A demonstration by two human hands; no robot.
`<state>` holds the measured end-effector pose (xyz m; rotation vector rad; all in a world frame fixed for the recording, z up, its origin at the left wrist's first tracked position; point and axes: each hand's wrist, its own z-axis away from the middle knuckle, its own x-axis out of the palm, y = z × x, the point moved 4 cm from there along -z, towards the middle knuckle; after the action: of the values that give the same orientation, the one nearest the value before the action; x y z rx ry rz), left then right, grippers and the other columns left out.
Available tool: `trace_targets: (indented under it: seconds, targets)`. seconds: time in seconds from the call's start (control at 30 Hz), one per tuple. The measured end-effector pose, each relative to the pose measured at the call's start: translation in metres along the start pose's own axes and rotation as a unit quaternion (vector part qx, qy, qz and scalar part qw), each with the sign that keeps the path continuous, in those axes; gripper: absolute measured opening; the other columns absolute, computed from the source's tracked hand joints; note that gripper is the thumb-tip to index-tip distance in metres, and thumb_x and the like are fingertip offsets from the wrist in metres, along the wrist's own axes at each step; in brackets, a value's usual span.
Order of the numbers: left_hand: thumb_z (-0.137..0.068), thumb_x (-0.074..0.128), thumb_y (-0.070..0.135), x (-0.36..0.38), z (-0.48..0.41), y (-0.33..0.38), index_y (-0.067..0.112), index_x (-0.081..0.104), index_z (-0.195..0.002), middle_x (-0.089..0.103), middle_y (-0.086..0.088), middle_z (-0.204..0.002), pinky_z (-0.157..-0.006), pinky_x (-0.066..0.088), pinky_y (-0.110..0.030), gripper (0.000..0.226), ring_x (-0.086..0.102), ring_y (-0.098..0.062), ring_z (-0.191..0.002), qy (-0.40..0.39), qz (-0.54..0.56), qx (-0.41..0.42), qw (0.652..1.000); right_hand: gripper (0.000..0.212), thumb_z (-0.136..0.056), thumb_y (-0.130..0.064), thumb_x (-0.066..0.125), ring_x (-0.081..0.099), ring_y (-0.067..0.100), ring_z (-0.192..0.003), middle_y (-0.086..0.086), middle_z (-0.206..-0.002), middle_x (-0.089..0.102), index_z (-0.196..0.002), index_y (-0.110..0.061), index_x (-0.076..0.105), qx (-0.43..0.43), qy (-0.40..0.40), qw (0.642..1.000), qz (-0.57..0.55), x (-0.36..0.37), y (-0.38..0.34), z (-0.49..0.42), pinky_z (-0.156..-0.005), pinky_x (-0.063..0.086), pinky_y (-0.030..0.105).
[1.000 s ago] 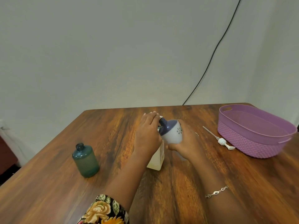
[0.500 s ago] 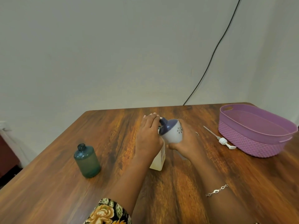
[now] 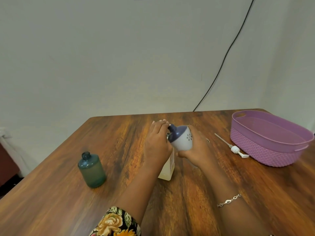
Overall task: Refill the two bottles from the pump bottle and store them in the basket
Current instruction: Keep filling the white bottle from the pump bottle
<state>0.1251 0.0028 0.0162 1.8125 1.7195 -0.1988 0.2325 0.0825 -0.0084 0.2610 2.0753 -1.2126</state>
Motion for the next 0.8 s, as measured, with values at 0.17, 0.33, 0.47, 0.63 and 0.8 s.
trace_targets:
  seconds: [0.17, 0.33, 0.47, 0.63, 0.8]
  targets:
    - [-0.064, 0.067, -0.015, -0.002, -0.006, -0.002, -0.002, 0.069, -0.098, 0.069, -0.013, -0.1, -0.095, 0.045, -0.04, 0.036, 0.065, -0.029, -0.097, 0.024, 0.021, -0.007, 0.999, 0.085, -0.057, -0.027, 0.081, 0.051, 0.021, -0.105, 0.002, -0.12, 0.051, -0.13, -0.026, 0.037, -0.01, 0.001, 1.0, 0.0, 0.001, -0.003, -0.001, -0.081, 0.048, 0.039]
    - [-0.058, 0.071, -0.019, 0.003, 0.003, -0.001, -0.003, 0.069, -0.095, 0.069, -0.013, -0.096, -0.086, 0.053, -0.048, 0.04, 0.066, -0.03, -0.093, 0.035, 0.003, 0.006, 0.999, 0.091, -0.055, -0.03, 0.083, 0.05, 0.023, -0.107, 0.002, -0.122, 0.05, -0.133, -0.027, 0.035, 0.0, 0.008, 1.0, 0.023, 0.003, 0.005, -0.002, -0.083, 0.049, 0.043]
    - [-0.058, 0.069, -0.019, 0.0, -0.001, 0.0, -0.003, 0.069, -0.095, 0.069, -0.014, -0.098, -0.09, 0.05, -0.045, 0.04, 0.066, -0.03, -0.093, 0.035, 0.01, 0.003, 0.999, 0.092, -0.056, -0.03, 0.083, 0.049, 0.023, -0.11, 0.002, -0.124, 0.049, -0.134, -0.026, 0.034, 0.002, 0.0, 1.0, 0.012, 0.002, 0.005, -0.001, -0.085, 0.048, 0.043]
    - [-0.065, 0.06, -0.015, -0.002, -0.008, -0.001, -0.002, 0.069, -0.097, 0.069, -0.013, -0.101, -0.092, 0.048, -0.038, 0.035, 0.064, -0.028, -0.097, 0.034, 0.041, -0.028, 0.998, 0.09, -0.056, -0.026, 0.082, 0.049, 0.023, -0.108, 0.003, -0.123, 0.049, -0.133, -0.026, 0.035, -0.003, -0.002, 1.0, 0.01, 0.002, -0.001, -0.002, -0.084, 0.048, 0.044]
    - [-0.064, 0.064, -0.018, 0.003, 0.005, -0.002, -0.003, 0.068, -0.098, 0.068, -0.012, -0.099, -0.092, 0.049, -0.047, 0.038, 0.064, -0.028, -0.095, 0.047, 0.03, -0.018, 0.998, 0.09, -0.057, -0.027, 0.082, 0.049, 0.024, -0.109, 0.003, -0.121, 0.05, -0.134, -0.026, 0.035, -0.005, -0.001, 1.0, 0.027, 0.002, 0.001, -0.003, -0.084, 0.048, 0.044]
